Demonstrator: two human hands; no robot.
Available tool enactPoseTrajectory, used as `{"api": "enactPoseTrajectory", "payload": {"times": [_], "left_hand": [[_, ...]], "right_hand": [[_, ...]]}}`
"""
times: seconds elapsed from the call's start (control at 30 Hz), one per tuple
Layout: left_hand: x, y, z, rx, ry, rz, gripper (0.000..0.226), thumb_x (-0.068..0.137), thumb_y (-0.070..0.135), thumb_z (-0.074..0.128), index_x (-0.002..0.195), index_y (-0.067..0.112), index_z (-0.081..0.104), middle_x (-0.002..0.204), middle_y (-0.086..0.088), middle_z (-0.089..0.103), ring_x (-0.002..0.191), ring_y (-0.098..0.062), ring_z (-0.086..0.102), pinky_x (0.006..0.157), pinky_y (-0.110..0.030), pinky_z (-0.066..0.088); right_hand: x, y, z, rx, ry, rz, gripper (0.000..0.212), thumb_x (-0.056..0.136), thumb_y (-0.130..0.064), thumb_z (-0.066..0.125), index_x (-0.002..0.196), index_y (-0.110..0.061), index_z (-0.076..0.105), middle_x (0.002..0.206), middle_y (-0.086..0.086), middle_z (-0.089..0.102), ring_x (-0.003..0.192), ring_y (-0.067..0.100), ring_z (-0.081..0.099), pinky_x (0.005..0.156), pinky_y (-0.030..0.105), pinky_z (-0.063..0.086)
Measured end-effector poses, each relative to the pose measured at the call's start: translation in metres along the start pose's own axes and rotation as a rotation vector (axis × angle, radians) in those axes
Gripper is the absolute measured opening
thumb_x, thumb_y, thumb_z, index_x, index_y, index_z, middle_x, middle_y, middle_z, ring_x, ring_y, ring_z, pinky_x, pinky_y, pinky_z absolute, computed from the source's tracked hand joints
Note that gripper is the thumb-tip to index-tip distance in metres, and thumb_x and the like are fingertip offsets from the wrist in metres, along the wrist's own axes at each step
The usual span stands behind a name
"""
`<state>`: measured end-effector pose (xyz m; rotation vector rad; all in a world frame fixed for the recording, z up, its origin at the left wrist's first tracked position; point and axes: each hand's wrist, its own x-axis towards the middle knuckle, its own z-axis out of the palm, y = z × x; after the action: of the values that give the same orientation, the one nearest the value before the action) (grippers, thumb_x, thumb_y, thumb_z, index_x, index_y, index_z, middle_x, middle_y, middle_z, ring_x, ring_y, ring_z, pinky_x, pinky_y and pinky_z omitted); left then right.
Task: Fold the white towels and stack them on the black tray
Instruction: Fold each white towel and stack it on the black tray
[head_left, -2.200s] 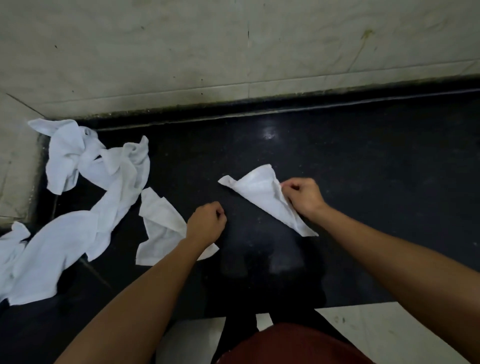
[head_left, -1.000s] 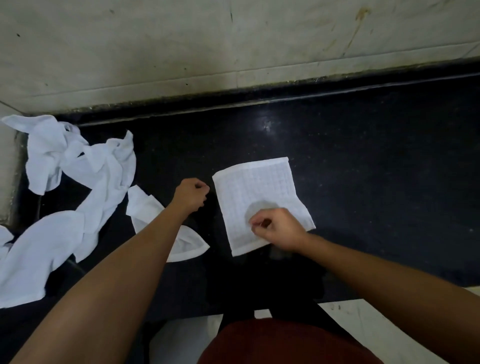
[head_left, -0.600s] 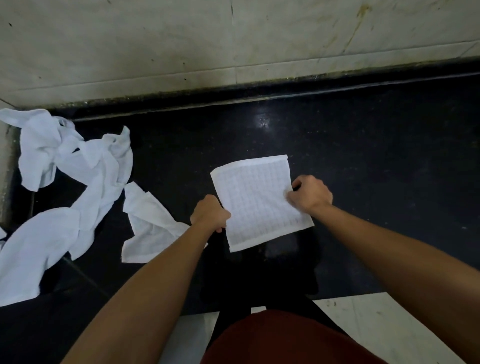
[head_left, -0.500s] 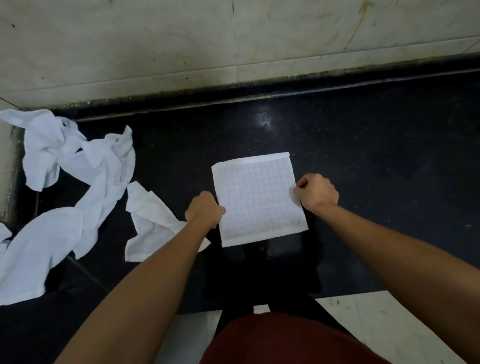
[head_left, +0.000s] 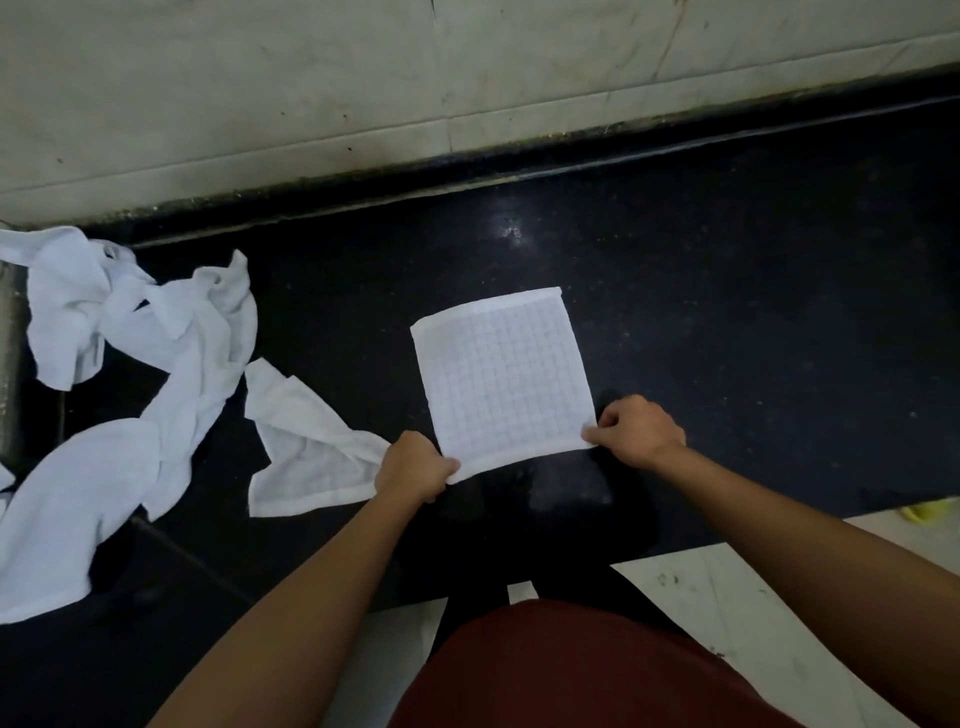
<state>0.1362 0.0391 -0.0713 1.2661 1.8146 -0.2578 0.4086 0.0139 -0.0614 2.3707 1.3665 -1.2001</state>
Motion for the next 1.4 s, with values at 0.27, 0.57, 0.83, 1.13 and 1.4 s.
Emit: {"api": "enactPoseTrajectory", "payload": {"times": [0.27,0.57,0.83,1.13,1.4], "left_hand": [[-0.035,-0.018,-0.002,-0.431,-0.025,-0.013,0.016,0.082,0.008,0.067,0.088,0.006,0.052,0.084,-0.015,0.066,0.062,-0.024,0.07,0.054,-0.034,0.058],[-0.022,0.013,-0.066,-0.779,-0.035,0.138,0.028,0.079,-0.001,0.073,0.106,0.002,0.066,0.091,-0.014,0.069,0.072,-0.02,0.068,0.069,-0.027,0.056],[0.035,0.048,-0.085,-0.14,0.247,0.237,0.021,0.089,0.02,0.064,0.075,0.005,0.065,0.066,-0.01,0.054,0.062,-0.022,0.052,0.061,-0.032,0.043],[0.079,0.058,-0.081,-0.12,0.17,0.039,0.018,0.086,0.015,0.066,0.072,0.007,0.059,0.068,-0.003,0.053,0.07,-0.021,0.055,0.07,-0.03,0.047],[0.084,0.054,-0.072,-0.073,0.269,0.017,0.023,0.086,0.027,0.068,0.094,0.006,0.064,0.087,-0.006,0.06,0.086,-0.026,0.062,0.072,-0.033,0.049]], "right_hand": [[-0.028,0.008,0.008,0.527,0.034,-0.054,0.019,0.081,-0.008,0.07,0.082,-0.015,0.052,0.068,0.006,0.071,0.051,0.016,0.067,0.06,0.03,0.05],[-0.02,-0.026,-0.049,1.035,-0.12,-0.091,0.024,0.088,0.006,0.052,0.097,-0.009,0.068,0.084,0.006,0.076,0.073,0.012,0.07,0.052,0.02,0.041],[0.037,-0.062,-0.059,0.667,0.163,-0.144,0.016,0.083,-0.022,0.075,0.07,-0.014,0.072,0.068,0.001,0.066,0.063,0.012,0.06,0.059,0.024,0.051],[0.077,-0.083,-0.062,0.188,0.255,-0.102,0.021,0.088,-0.043,0.062,0.09,-0.025,0.072,0.098,0.002,0.07,0.092,0.023,0.063,0.078,0.035,0.051],[0.085,-0.091,-0.062,-0.031,0.278,-0.109,0.026,0.09,-0.04,0.057,0.109,-0.023,0.064,0.107,0.006,0.066,0.097,0.029,0.062,0.072,0.032,0.04]]}}
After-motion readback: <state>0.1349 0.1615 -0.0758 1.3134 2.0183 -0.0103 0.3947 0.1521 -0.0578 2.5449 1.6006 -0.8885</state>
